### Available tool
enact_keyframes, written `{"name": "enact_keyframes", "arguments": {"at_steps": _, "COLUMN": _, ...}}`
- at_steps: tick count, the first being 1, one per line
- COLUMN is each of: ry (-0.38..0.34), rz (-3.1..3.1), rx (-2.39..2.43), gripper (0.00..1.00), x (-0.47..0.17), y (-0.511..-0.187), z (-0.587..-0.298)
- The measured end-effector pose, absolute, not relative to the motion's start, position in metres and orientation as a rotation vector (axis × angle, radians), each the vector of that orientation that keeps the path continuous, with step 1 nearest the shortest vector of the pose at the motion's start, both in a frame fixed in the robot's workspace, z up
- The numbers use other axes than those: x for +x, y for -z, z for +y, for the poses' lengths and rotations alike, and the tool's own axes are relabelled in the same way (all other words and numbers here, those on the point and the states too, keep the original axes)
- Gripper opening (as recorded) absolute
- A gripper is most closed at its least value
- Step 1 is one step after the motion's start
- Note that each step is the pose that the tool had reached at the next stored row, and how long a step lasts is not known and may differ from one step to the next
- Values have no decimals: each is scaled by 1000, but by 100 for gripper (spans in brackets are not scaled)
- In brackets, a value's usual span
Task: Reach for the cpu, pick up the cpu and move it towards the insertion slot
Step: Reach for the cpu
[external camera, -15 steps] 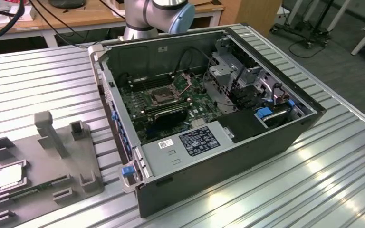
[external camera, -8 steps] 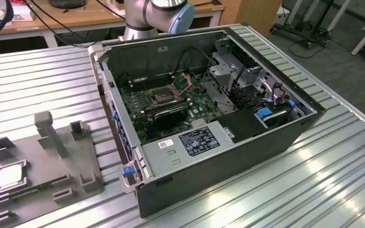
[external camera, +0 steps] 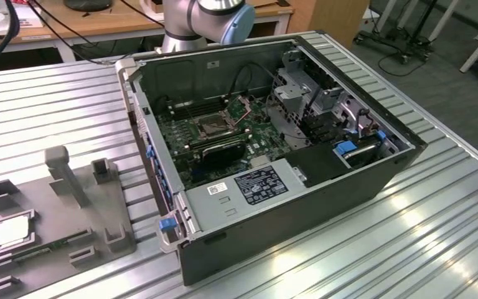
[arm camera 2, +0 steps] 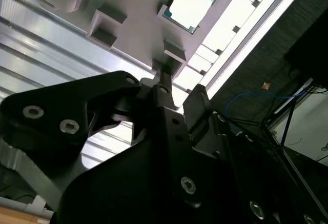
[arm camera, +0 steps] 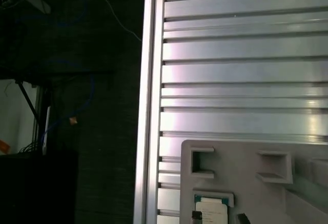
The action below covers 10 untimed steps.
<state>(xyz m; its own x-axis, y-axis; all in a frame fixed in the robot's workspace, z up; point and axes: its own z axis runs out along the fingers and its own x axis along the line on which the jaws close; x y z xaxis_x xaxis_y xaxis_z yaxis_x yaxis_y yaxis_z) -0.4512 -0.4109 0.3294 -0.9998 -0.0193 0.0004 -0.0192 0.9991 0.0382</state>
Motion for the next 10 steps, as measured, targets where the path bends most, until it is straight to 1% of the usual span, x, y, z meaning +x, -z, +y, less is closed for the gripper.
{"name": "enact_keyframes", "arguments": {"at_steps": 1, "ry": 60, "rz": -3140, "rx": 30, "gripper": 41, "x": -451, "y": -327, "z": -412}}
{"name": "enact_keyframes", "arguments": {"at_steps": 2, "ry": 60, "rz": -3140, "rx": 30, "gripper": 41, "x": -451, "y": -326, "z": -413}}
{"name": "enact_keyframes", "arguments": {"at_steps": 3, "ry": 60, "rz": -3140, "rx": 30, "gripper": 47, "x": -451, "y": -324, "z": -415}}
{"name": "enact_keyframes", "arguments": {"at_steps": 4, "ry": 60, "rz": -3140, "rx": 30, "gripper": 47, "x": -451, "y": -322, "z": -417}}
{"name": "enact_keyframes", "arguments": {"at_steps": 7, "ry": 60, "rz": -3140, "rx": 30, "gripper": 64, "x": -451, "y": -316, "z": -422}}
{"name": "enact_keyframes", "arguments": {"at_steps": 8, "ry": 60, "rz": -3140, "rx": 30, "gripper": 64, "x": -451, "y": -315, "z": -423}}
{"name": "enact_keyframes", "arguments": {"at_steps": 9, "ry": 60, "rz": -3140, "rx": 30, "gripper": 70, "x": -451, "y": -315, "z": -423}}
{"name": "enact_keyframes", "arguments": {"at_steps": 10, "ry": 60, "rz": -3140, "rx": 30, "gripper": 70, "x": -451, "y": -315, "z": -423}}
